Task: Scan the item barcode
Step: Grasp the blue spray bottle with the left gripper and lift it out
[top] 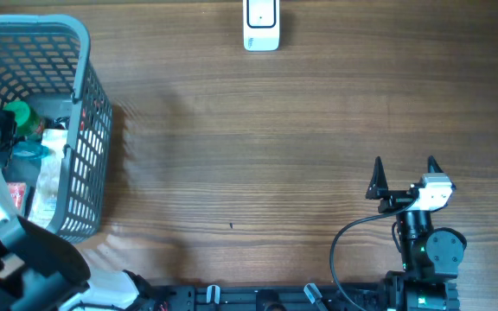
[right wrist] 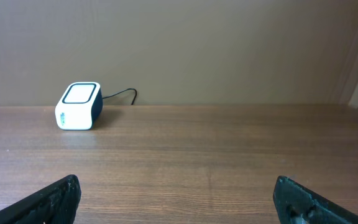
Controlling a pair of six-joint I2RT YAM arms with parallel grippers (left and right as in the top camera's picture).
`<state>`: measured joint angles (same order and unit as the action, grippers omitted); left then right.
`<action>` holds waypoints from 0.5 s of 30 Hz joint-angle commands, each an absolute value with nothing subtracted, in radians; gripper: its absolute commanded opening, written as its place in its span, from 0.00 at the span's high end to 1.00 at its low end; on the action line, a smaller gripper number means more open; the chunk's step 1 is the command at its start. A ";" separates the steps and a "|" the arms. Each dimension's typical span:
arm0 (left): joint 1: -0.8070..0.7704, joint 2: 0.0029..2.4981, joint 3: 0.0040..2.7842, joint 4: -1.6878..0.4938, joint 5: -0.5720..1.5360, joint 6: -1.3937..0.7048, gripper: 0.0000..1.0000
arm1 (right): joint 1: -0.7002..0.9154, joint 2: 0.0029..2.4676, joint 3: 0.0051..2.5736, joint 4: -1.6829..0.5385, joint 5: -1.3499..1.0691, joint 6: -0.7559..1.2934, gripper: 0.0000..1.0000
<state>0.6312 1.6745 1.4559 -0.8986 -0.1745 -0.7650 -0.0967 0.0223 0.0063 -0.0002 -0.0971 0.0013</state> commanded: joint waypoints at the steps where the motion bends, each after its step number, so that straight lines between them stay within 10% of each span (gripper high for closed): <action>1: 0.630 1.570 1.467 -0.905 -0.176 -0.768 0.79 | -0.093 0.022 0.005 0.006 -0.110 -0.007 0.00; 15: 0.630 1.233 1.467 -0.905 0.115 -0.770 0.83 | -0.093 0.023 0.005 0.006 -0.110 -0.007 0.00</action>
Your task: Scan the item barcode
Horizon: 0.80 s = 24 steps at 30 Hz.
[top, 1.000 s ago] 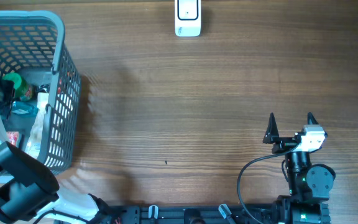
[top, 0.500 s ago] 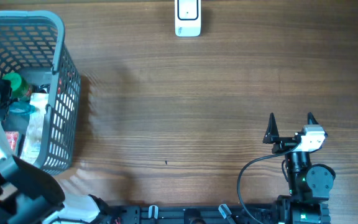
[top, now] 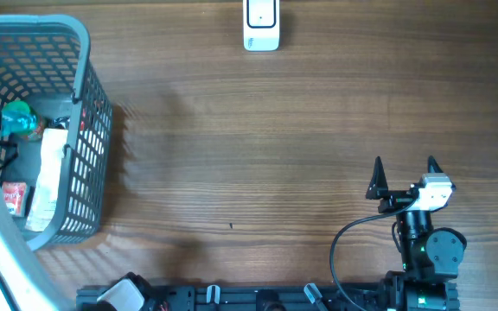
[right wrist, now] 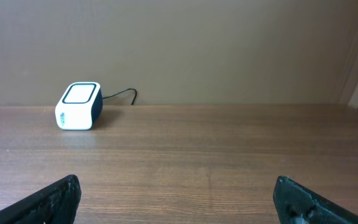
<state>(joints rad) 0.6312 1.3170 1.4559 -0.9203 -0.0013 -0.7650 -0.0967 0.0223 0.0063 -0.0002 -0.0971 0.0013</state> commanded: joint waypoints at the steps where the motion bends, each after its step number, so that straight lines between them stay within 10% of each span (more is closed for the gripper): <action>1: 0.630 1.210 1.467 -0.902 0.149 -0.773 0.83 | -0.093 0.022 0.005 0.006 -0.110 -0.007 0.00; 11: 0.580 1.053 1.467 -0.854 0.483 -0.884 0.82 | -0.093 0.023 0.005 0.006 -0.110 -0.007 0.00; 24: 0.045 1.112 1.466 -0.804 0.240 -0.907 0.78 | -0.093 0.022 0.005 0.006 -0.110 -0.008 0.00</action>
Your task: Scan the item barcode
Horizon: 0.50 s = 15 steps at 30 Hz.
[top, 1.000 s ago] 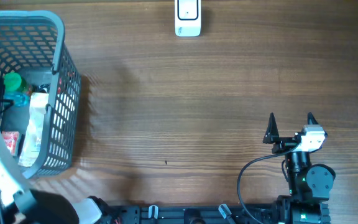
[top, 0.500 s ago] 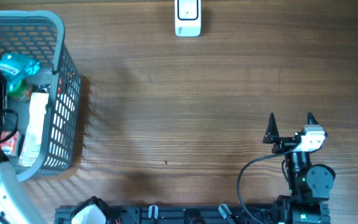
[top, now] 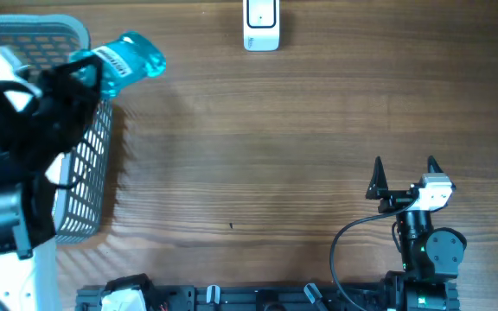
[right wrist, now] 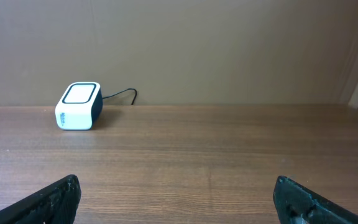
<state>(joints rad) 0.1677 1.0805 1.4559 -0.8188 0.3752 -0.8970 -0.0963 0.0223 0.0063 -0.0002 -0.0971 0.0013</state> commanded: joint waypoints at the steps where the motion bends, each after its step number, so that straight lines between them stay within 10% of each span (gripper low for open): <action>1: -0.029 1.135 1.466 -0.805 0.163 -0.925 0.77 | -0.093 0.022 0.005 0.006 -0.110 -0.007 0.00; 15: -0.477 1.498 1.466 -0.800 -0.269 -1.135 0.78 | -0.093 0.023 0.005 0.006 -0.110 -0.007 0.00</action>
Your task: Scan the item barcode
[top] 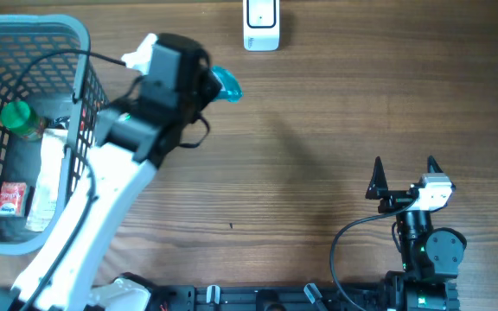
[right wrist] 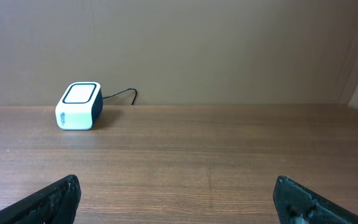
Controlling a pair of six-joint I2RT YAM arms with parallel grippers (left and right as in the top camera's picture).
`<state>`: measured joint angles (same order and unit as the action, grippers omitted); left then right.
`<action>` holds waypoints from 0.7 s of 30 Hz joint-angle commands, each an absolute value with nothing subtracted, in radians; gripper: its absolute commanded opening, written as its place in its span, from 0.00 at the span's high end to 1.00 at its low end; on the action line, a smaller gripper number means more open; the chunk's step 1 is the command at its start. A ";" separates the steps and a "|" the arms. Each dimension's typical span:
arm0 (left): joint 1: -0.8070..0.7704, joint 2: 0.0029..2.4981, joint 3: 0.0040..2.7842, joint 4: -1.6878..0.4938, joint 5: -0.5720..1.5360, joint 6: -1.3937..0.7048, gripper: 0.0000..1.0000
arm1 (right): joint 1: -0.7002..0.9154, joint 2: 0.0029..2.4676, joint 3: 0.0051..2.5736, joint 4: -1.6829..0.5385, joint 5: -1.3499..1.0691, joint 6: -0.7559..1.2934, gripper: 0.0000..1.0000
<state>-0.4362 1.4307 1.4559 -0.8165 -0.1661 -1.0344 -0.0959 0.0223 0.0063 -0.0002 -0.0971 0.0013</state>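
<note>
My left gripper [top: 207,83] is shut on a translucent blue bottle [top: 226,85], held over the table; the wrist hides most of the bottle. The white barcode scanner [top: 261,26] stands at the table's far edge, a short way beyond and to the right of the bottle. In the right wrist view the scanner [right wrist: 78,106] sits at the far left with its cable behind it. My right gripper [top: 405,175] rests open near the front right, its fingers spread wide with nothing between them [right wrist: 176,202].
A grey mesh basket [top: 89,95] fills the left side; it holds a green-capped bottle [top: 17,118], a red box [top: 9,199] and a white packet [top: 48,177]. My left arm stretches from the front left across the basket's right rim.
The left gripper, with the blue bottle in it, has moved right from above the basket's right rim to over the open table near the scanner. The right arm has not moved.
My left arm was down in the basket among the items. Then its gripper was at the blue bottle in the basket. Later it held the bottle above the basket's right rim, and now holds it close to the scanner. The right gripper stayed open and still.
</note>
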 commanded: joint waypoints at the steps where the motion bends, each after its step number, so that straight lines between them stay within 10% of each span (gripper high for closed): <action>1: -0.487 1.527 1.466 -0.800 -0.273 -1.161 0.78 | -0.093 0.023 0.005 0.006 -0.110 -0.007 0.00; 21: -0.515 1.768 1.466 -0.888 -0.479 -1.710 0.68 | -0.093 0.023 0.005 0.006 -0.110 -0.007 0.00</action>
